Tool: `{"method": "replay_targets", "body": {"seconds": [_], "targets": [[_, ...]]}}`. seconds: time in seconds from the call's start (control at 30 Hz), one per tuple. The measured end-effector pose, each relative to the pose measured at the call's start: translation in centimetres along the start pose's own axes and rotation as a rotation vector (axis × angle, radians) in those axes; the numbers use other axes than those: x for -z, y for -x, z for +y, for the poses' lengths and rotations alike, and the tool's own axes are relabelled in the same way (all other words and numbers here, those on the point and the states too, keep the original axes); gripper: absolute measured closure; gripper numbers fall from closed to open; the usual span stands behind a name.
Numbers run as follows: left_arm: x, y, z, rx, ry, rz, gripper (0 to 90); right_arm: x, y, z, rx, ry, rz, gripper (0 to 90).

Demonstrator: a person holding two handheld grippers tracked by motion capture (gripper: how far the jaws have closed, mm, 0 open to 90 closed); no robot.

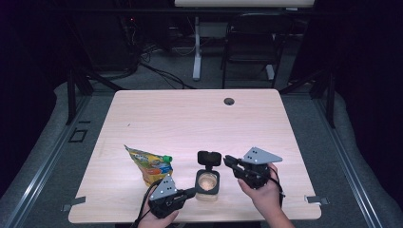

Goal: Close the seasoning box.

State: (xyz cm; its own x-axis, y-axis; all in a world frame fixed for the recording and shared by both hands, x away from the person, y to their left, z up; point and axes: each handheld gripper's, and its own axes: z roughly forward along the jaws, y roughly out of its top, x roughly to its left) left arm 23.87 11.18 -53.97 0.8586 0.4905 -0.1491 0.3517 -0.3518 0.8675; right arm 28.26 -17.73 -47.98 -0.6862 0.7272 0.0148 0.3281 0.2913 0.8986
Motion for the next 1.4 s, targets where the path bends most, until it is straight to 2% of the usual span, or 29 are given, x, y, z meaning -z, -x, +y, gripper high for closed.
{"method": "replay_targets", "body": {"seconds": [0.1, 0.17, 0.2, 0.23, 0.37, 0.47, 0.6, 0.9, 1.1, 1.4], "targets": [[-0.1, 0.0, -0.1, -0.006, -0.009, -0.011, 89.5, -0.1, 1.0, 1.1, -0.035, 0.017, -0.022, 85.6], [-0.3, 0.1, -0.2, -0.012, -0.017, -0.016, 89.5, -0.5, 1.8, 1.6, -0.065, 0.013, -0.019, 85.5], [-0.3, 0.1, -0.2, -0.012, -0.017, -0.016, 89.5, -0.5, 1.8, 1.6, -0.065, 0.013, -0.019, 85.5], [-0.5, 0.1, -0.2, -0.014, -0.026, -0.015, 89.4, -1.2, 2.4, 2.0, -0.085, 0.004, -0.012, 84.8], [-0.7, 0.2, -0.3, -0.020, -0.030, -0.023, 89.5, -2.4, 2.4, 2.4, -0.083, -0.017, -0.007, 83.8], [-0.8, 0.2, -0.3, -0.015, -0.032, -0.021, 89.5, -3.0, 2.1, 2.5, -0.084, -0.019, 0.007, 83.8], [-1.0, 0.3, -0.4, -0.017, -0.036, -0.031, 89.5, -3.4, 1.5, 2.7, -0.067, -0.012, 0.056, 85.4], [-1.5, 0.4, -0.7, -0.018, -0.052, -0.031, 89.1, -2.8, 0.9, 2.4, -0.050, -0.012, 0.112, 87.0], [-1.5, 0.4, -0.7, -0.017, -0.053, -0.032, 88.8, -2.4, -0.6, 1.2, -0.024, -0.034, 0.151, 86.3], [-1.1, 0.3, -1.0, -0.015, -0.056, -0.024, 87.7, -2.2, -2.1, -1.4, -0.022, -0.070, 0.185, 85.1]]}}
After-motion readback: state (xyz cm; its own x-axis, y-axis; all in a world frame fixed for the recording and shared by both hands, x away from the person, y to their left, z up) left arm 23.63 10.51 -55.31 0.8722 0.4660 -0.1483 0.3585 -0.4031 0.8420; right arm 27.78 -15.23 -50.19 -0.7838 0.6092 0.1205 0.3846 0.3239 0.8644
